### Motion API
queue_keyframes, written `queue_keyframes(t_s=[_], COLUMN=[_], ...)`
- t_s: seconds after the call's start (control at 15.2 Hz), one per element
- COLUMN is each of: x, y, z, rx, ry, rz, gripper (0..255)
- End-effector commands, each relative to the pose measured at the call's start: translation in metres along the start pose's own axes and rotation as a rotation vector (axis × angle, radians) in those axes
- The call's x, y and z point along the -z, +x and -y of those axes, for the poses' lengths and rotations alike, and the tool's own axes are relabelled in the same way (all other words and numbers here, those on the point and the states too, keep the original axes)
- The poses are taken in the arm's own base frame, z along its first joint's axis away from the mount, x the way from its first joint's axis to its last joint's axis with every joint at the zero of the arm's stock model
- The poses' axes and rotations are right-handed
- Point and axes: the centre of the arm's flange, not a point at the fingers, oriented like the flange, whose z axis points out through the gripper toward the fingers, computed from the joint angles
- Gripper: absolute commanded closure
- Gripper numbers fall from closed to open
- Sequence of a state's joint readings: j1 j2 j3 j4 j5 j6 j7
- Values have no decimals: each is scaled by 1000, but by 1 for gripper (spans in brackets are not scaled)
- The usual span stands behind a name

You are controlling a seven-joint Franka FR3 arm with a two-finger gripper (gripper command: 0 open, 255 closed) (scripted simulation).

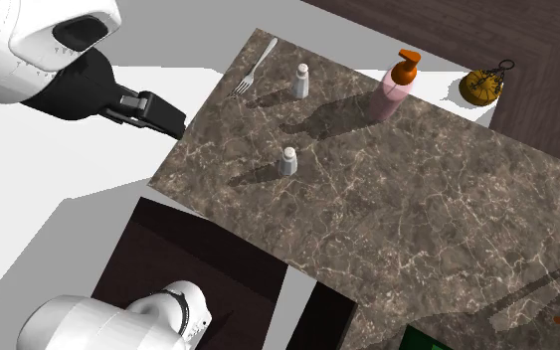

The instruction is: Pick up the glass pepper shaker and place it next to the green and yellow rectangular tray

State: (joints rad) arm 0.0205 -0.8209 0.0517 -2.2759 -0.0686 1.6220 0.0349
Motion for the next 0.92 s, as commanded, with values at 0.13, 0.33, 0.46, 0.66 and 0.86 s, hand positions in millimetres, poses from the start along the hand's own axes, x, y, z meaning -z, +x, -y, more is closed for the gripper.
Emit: queue_keyframes(t_s=[0.13,0.33,0.46,0.66,0.86], x=[-21,-53,-75,-108,-142], y=[10,25,34,47,59], z=[-16,-40,-56,-79,-101], rx=[-8,-21,-29,-42,-54], ry=[15,38,53,76,98], rz=[12,31,44,62,81], gripper=[0,0,0,0,0])
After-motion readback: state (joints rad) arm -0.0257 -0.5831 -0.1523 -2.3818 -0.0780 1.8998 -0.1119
